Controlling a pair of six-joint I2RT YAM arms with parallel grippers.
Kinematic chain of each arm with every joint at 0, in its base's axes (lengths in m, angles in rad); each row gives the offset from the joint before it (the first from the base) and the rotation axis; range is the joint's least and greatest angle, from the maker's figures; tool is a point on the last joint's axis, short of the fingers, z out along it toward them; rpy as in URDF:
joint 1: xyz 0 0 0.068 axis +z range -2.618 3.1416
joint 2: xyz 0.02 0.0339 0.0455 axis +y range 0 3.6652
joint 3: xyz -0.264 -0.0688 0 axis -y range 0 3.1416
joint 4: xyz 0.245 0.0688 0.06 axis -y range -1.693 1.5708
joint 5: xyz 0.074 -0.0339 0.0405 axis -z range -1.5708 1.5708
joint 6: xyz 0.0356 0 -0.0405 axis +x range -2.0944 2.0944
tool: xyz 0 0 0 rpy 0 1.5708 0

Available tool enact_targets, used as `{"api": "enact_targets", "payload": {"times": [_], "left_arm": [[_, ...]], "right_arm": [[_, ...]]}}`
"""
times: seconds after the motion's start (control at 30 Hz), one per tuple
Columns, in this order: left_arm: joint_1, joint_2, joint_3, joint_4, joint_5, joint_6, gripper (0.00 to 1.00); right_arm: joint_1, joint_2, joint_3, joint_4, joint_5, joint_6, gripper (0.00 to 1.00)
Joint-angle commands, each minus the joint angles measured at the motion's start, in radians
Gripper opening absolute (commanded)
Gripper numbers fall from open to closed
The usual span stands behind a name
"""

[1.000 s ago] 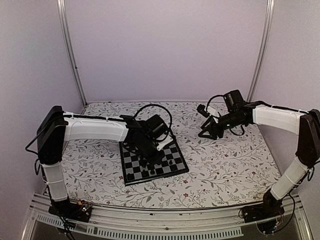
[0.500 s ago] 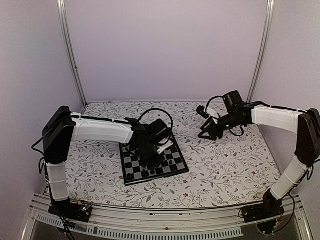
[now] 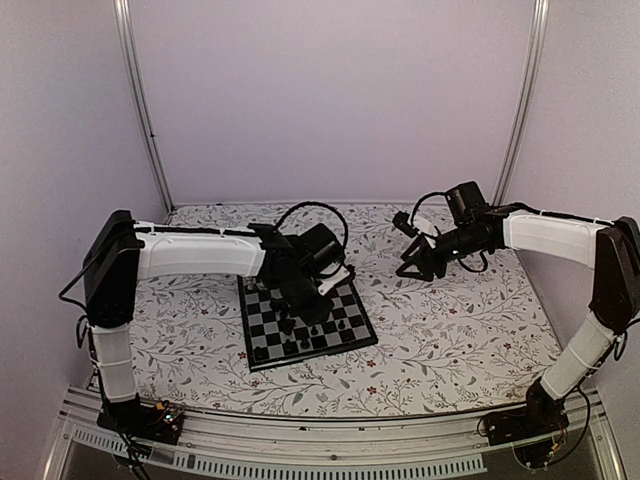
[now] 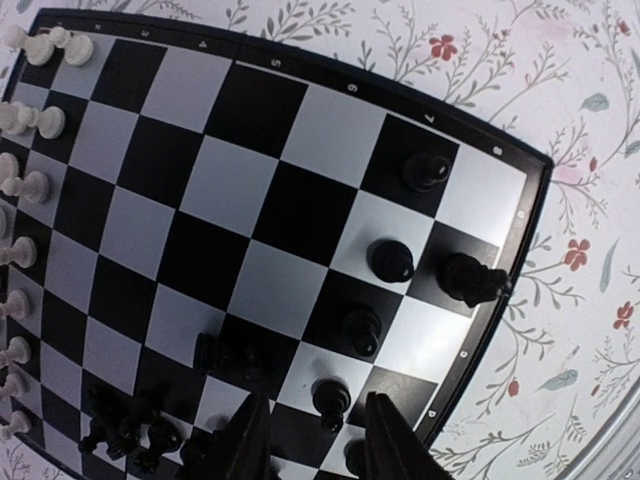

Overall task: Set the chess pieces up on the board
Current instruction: Pick up the chess piece from the chessboard.

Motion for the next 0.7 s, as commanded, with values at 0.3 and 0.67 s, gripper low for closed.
{"api": "enact_targets", "payload": {"times": [0.3,0.67], "left_arm": [[0.174,0.002,0.033,0.031,0.190,-0.035,0.42],[0.186,0.063,0.043,0.033,0.253,-0.027,0.41]], "right_arm": [[-0.004,0.007,-0.008,0.007,-0.008,-0.010,0.53],[-0.004,0.020,-0.008,0.005,-0.010,-0.016,0.53]]}}
